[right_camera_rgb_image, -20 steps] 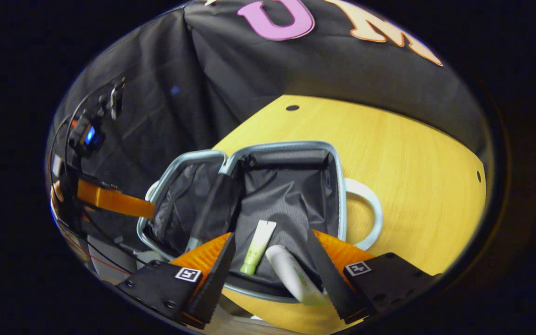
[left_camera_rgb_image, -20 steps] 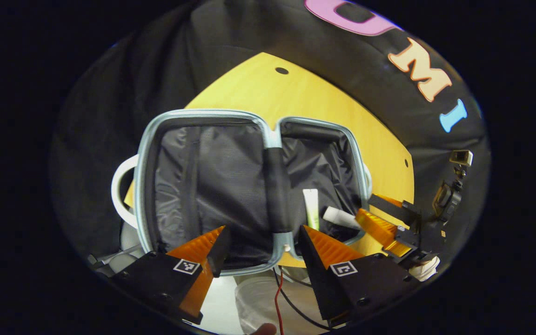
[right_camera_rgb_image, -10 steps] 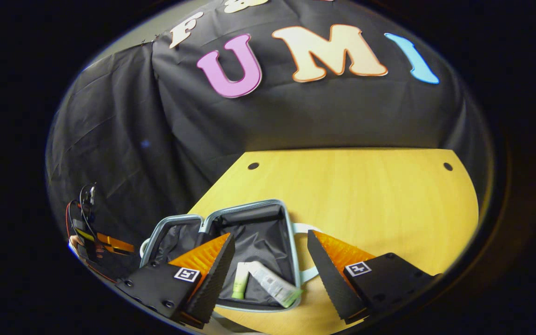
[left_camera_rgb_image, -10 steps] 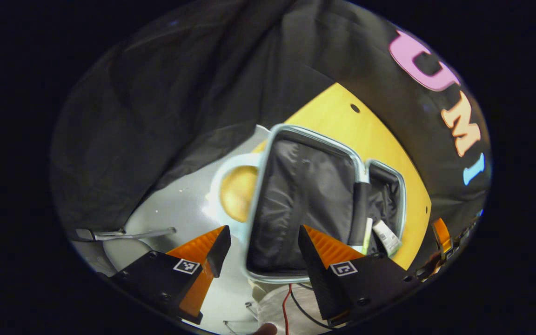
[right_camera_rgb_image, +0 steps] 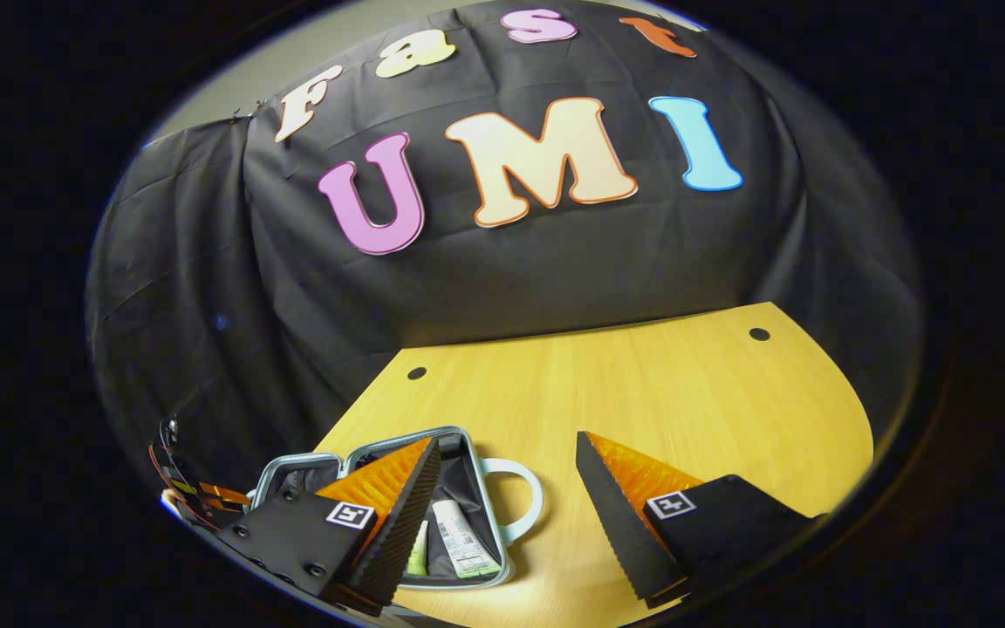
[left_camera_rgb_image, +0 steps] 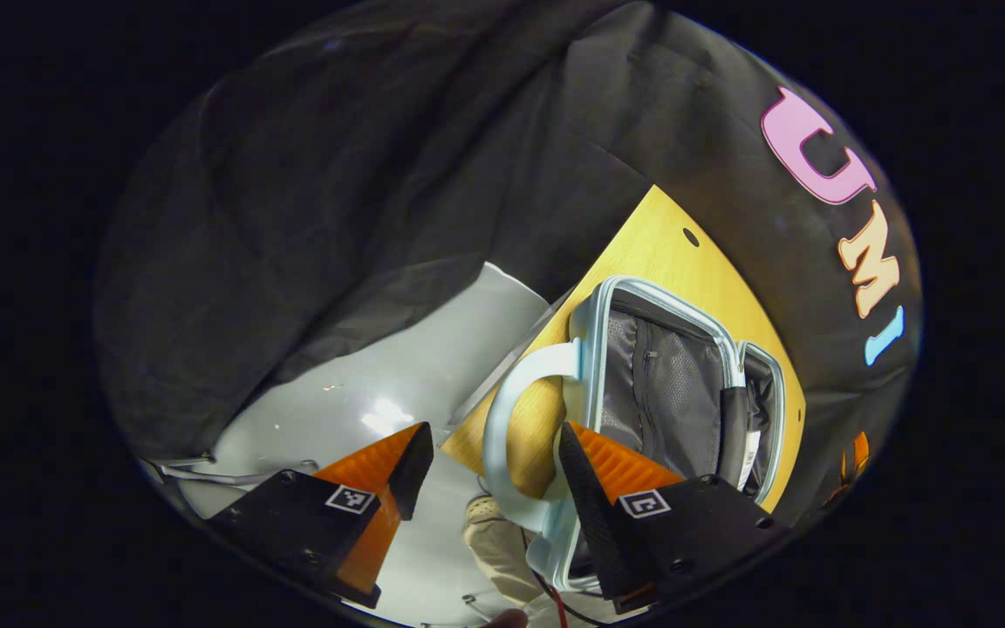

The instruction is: First open the suitcase, pack the skin care products into it, and then close the suitcase.

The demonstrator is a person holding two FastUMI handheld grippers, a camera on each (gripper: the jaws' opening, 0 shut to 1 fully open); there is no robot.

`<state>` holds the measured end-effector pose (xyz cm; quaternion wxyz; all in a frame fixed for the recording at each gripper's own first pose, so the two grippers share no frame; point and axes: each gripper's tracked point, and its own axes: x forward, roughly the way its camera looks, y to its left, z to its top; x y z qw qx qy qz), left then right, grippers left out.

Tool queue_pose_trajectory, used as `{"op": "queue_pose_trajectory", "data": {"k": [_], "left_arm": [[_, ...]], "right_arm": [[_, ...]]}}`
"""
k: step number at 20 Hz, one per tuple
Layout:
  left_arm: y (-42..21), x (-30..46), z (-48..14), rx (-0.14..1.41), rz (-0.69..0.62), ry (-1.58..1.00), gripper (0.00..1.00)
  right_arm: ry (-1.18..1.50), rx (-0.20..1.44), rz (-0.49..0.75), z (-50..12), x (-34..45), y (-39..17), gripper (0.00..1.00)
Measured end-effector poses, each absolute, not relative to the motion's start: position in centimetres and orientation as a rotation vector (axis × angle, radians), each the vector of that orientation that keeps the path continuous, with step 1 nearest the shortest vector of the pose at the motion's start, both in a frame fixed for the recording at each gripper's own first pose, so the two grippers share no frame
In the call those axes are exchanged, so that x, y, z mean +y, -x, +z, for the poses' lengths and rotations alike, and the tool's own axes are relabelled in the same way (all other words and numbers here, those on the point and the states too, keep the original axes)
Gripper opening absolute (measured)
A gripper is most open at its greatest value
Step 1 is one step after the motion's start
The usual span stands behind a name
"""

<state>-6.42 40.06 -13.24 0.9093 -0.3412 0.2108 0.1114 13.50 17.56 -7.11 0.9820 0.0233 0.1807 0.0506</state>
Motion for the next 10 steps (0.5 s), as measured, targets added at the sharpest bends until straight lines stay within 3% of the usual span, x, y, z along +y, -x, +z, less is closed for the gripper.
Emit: {"op": "queue_pose_trajectory", "data": {"k": [4, 5, 10], "left_arm": [[4.3, 39.8, -13.8, 0.410, 0.135, 0.760, 0.84], [3.9, 39.7, -13.8, 0.403, 0.125, 0.772, 0.77], [3.3, 40.0, -15.0, 0.421, 0.128, 0.852, 0.20]], "right_arm": [[-0.012, 0.332, 0.025, -5.4, 14.6, -11.9, 0.97], [-0.006, 0.330, 0.008, -5.0, 13.9, -11.5, 0.97], [0.001, 0.323, -0.022, -4.8, 13.0, -10.5, 0.97]]}}
